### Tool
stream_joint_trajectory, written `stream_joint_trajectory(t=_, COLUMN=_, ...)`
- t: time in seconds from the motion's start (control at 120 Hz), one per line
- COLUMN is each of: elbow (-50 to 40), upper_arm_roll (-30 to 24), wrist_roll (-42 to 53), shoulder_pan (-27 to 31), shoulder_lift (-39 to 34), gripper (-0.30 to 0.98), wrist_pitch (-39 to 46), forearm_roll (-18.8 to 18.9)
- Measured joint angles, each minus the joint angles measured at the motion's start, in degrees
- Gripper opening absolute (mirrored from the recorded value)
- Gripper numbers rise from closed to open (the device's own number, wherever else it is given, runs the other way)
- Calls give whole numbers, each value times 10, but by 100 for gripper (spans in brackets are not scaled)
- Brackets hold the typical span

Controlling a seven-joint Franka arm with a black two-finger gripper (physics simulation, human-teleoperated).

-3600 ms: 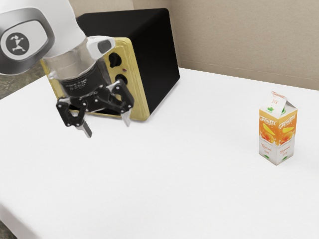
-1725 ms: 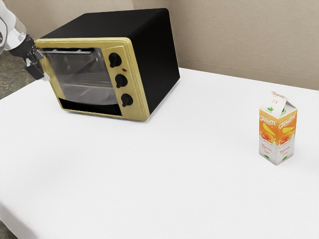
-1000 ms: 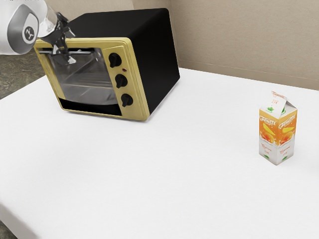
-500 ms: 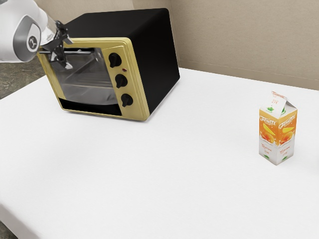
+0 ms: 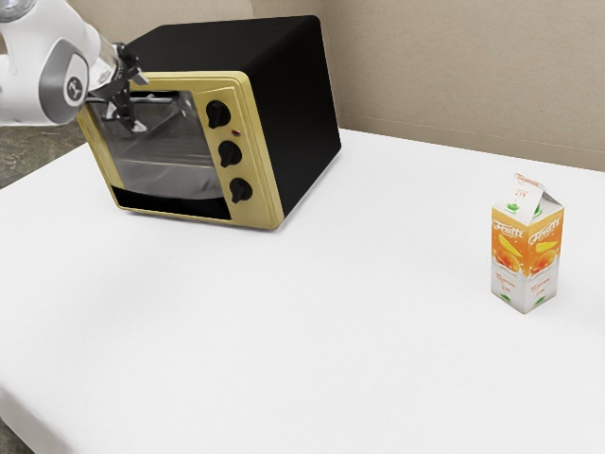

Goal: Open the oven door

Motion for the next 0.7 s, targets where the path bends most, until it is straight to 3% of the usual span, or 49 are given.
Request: stream_joint_trajectory(t=0.7, elbow=-3, upper_arm_roll=0, wrist_roll=14, shoulder_pan=-3, shoulder_lift=20, gripper=68, wrist_pitch=28, forearm_roll=-1)
